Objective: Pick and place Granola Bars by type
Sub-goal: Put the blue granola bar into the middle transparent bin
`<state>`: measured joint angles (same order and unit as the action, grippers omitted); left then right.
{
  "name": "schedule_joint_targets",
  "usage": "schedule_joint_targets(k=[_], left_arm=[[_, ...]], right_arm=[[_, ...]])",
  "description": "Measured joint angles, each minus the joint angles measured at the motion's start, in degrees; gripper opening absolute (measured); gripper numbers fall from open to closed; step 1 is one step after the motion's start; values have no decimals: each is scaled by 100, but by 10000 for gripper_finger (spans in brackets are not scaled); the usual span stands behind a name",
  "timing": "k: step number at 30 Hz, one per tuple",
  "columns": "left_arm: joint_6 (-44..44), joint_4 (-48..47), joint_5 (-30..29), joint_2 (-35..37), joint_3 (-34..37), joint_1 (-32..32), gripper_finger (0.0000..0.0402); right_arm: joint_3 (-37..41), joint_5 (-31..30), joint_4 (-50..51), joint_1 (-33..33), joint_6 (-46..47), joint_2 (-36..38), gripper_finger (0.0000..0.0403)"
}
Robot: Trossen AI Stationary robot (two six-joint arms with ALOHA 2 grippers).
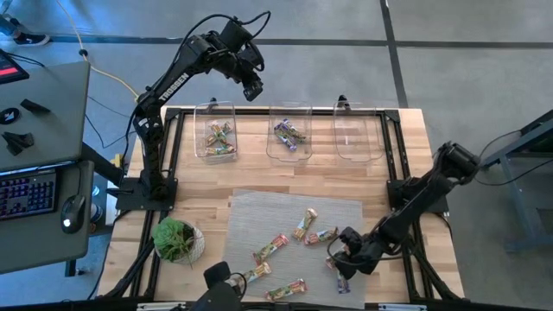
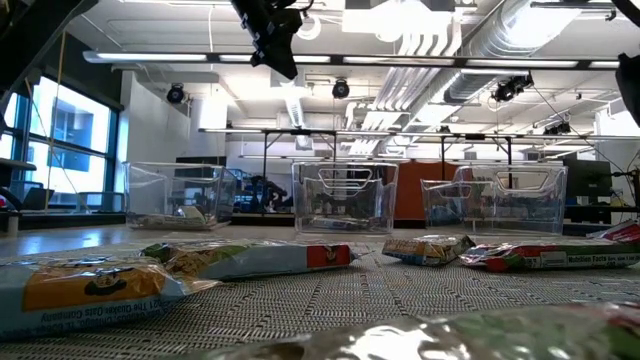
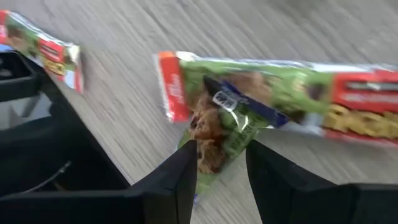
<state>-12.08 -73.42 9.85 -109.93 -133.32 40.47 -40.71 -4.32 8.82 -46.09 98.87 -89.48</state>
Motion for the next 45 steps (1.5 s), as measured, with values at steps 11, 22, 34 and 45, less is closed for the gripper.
schedule_joint_targets(k=[11, 22, 34, 45], left_arm=[[16, -3, -4, 0, 0, -63, 83], [-909, -88, 411, 2, 0, -1024, 83], [-870, -157, -791, 21, 2, -1400, 83], [-868, -410, -776, 26, 2, -1388, 83]], right_arm=[[-11, -529, -972, -7, -695, -703, 122], [10, -615, -1516, 2, -1153, -714, 90], [0, -1326, -1600, 524, -3396, 306, 13], [0, -3433, -2561, 3665, -8102, 1192, 15]])
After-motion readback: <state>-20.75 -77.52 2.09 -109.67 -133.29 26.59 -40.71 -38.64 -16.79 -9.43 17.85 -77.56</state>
